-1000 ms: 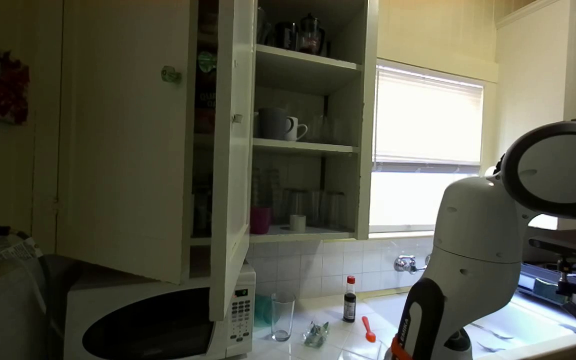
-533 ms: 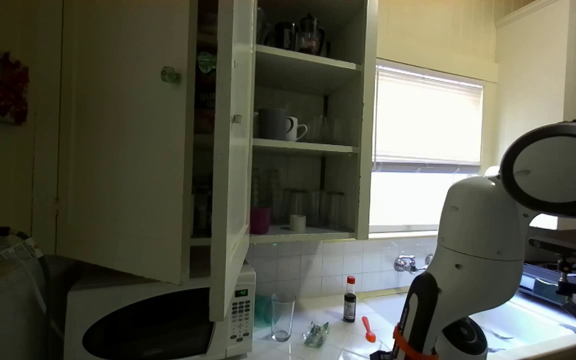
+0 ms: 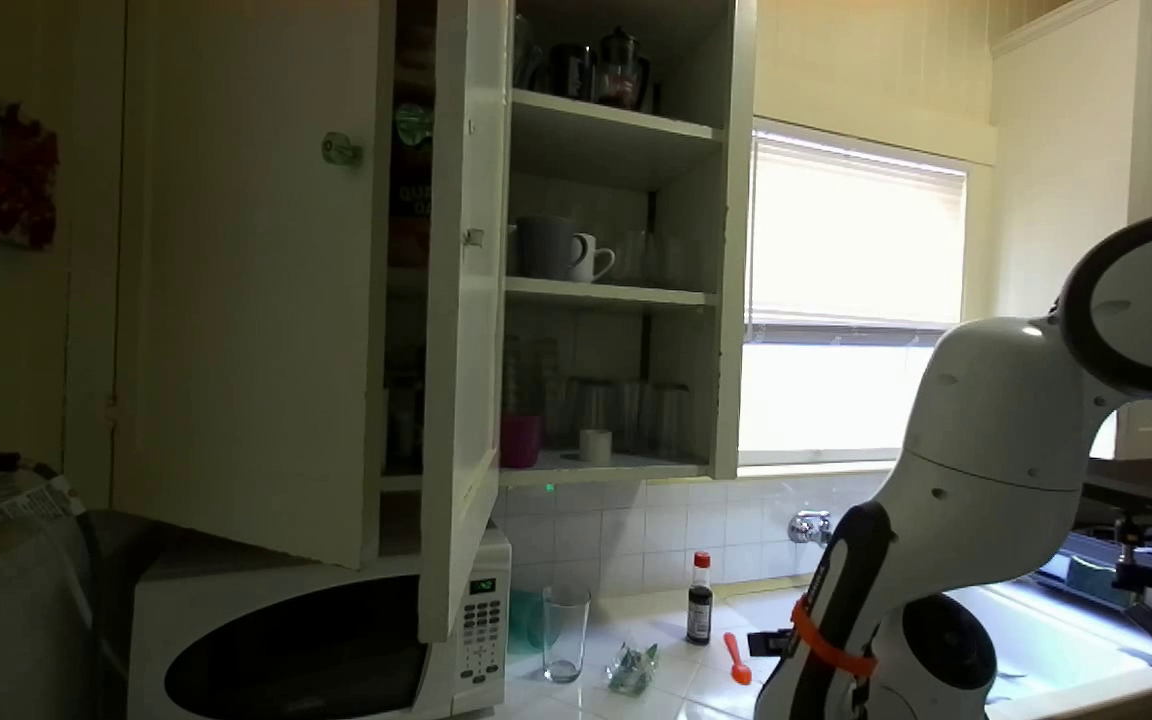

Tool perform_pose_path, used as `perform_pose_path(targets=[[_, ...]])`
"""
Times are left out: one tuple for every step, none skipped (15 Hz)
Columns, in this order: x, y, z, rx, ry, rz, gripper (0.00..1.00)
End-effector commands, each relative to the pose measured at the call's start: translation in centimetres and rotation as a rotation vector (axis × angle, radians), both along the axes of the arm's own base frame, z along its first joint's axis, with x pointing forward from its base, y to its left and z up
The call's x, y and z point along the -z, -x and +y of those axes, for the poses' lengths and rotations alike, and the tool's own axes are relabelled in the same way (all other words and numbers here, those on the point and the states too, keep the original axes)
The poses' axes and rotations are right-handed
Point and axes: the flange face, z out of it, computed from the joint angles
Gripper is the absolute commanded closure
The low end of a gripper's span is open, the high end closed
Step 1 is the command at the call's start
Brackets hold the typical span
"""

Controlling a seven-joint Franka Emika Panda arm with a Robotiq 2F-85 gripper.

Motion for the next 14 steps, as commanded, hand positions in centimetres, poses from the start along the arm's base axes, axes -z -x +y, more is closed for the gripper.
perform_pose_path(targets=[[-4.5, 0.5, 0.6, -0.079, 0.125, -0.072, 0.0], [-5.8, 0.5, 1.0, -0.101, 0.161, -0.116, 0.0], [-7.0, 0.9, 1.4, -0.116, 0.198, -0.157, 0.0], [-8.1, 1.0, 1.7, -0.123, 0.223, -0.188, 0.0], [-8.7, 0.8, 1.9, -0.12, 0.224, -0.201, 0.0], [-7.2, 0.2, 1.7, -0.102, 0.195, -0.177, 0.0], [-7.9, 0.2, 2.0, -0.11, 0.201, -0.19, 0.0], [-8.3, 0.2, 2.0, -0.114, 0.205, -0.197, 0.0], [-8.5, 0.3, 2.1, -0.115, 0.208, -0.201, 0.0], [-8.6, 0.3, 2.0, -0.115, 0.209, -0.202, 0.0], [-8.6, 0.3, 2.0, -0.115, 0.209, -0.202, 0.0], [-9.3, 0.0, 1.8, -0.103, 0.248, -0.238, 0.0], [-13.0, -0.9, 0.7, -0.088, 0.277, -0.279, 0.0], [-14.8, -1.3, -0.2, -0.069, 0.309, -0.308, 0.0]])
